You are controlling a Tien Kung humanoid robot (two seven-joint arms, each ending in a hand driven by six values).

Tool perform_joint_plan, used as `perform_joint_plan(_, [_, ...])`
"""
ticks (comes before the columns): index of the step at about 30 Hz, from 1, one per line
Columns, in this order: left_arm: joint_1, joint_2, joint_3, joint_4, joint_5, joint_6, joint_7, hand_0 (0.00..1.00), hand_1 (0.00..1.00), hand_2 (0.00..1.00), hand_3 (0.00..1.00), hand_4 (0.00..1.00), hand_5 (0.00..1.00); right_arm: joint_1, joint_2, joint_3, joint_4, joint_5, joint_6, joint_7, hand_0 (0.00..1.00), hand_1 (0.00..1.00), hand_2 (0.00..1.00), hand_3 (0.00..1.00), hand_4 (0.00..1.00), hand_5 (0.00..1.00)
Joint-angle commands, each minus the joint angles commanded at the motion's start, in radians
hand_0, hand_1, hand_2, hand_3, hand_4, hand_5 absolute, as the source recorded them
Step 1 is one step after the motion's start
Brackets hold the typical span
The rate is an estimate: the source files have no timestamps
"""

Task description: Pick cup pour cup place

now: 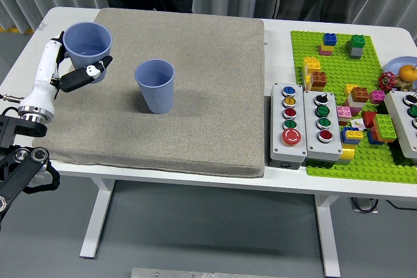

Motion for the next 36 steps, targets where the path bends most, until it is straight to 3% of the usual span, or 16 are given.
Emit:
perform_joint_plan(4, [-0.034,0.045,0.04,-0.018,0.062,-0.011,0.027,0.601,0.577,0.634,0.595,0.756,0.189,0.002,-0.001,-0.002,0.0,0.003,-0.001,0.0,0.715,0.67,0.648,0.611,0.002,0.197])
perform_joint_plan(9, [-0.057,0.067,0.071,-0.032,0.108,-0.021,0.048,0.597,0.578,0.634,0.594,0.752,0.186,0.004,-0.002,-0.003,0.0,0.004,-0.002,0.0,0.715,0.669,0.649,0.611,0.002,0.196])
perform_joint_plan(22, [-0.106,0.07,0.106,-0.039,0.382,-0.038,0.107,0.599,0.58,0.634,0.592,0.748,0.19,0.008,-0.003,-0.009,0.0,0.014,-0.005,0.002,0.715,0.669,0.648,0.611,0.002,0.195])
perform_joint_plan(32, [-0.13,0.089,0.145,-0.035,0.47,-0.044,0.125,0.598,0.579,0.632,0.592,0.745,0.19,0.008,-0.004,-0.01,0.0,0.015,-0.005,0.003,0.715,0.669,0.649,0.611,0.002,0.193])
perform_joint_plan(36, [-0.142,0.097,0.163,-0.026,0.544,-0.045,0.139,0.599,0.579,0.63,0.592,0.744,0.191,0.008,-0.004,-0.01,0.0,0.014,-0.005,0.002,0.715,0.669,0.649,0.611,0.002,0.193])
